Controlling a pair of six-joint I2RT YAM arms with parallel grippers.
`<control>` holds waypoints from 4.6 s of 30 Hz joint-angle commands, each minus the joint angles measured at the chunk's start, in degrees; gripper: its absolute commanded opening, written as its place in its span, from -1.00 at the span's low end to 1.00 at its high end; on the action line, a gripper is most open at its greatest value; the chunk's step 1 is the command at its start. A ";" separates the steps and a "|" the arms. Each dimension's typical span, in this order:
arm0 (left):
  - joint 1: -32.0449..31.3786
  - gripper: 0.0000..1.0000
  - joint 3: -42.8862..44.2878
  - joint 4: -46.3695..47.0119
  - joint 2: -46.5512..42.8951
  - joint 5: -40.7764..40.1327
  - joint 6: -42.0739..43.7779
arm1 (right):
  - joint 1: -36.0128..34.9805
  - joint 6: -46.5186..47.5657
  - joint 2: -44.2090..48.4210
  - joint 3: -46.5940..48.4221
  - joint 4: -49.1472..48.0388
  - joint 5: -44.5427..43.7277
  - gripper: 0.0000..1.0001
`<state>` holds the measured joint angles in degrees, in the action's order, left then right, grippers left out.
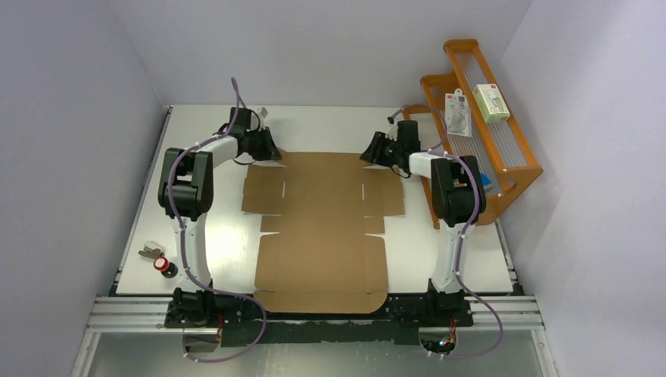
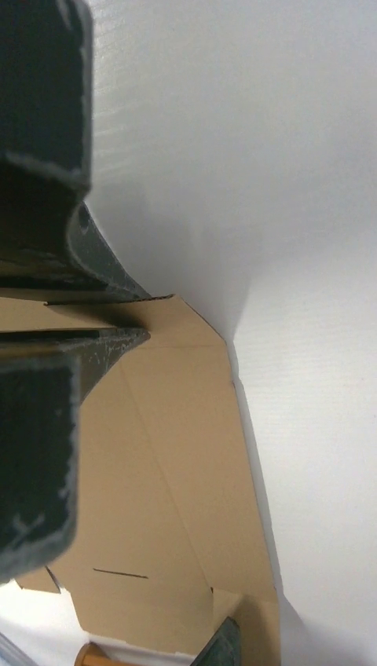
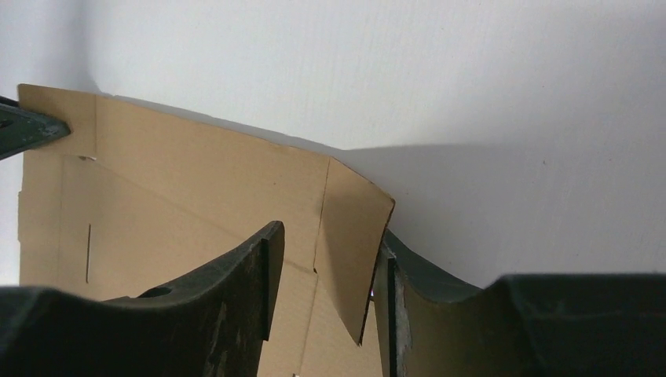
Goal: Fold the paper box
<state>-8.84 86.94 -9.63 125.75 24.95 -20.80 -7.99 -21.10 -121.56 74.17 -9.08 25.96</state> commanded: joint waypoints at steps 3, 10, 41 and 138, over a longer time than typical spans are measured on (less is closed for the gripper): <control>-4.31 -0.82 3.30 -7.99 -1.91 -14.33 3.61 | -1.02 1.58 -0.40 -0.50 0.25 -2.86 -0.06; -11.35 -0.89 8.33 -15.39 -0.48 -31.26 5.00 | -3.14 2.43 0.35 -0.93 1.57 -8.18 -0.07; -9.88 0.52 -10.76 -4.53 -16.81 -18.79 -2.31 | -3.39 4.51 8.64 -2.25 8.08 -15.49 -0.42; -18.07 -0.89 -37.47 -3.04 -46.63 -37.27 -4.17 | -25.96 -5.78 14.39 -28.00 -16.23 -15.06 0.36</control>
<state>-22.59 46.19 -7.14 78.35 -3.75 -26.48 -33.78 -25.34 -104.97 47.55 -24.67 12.60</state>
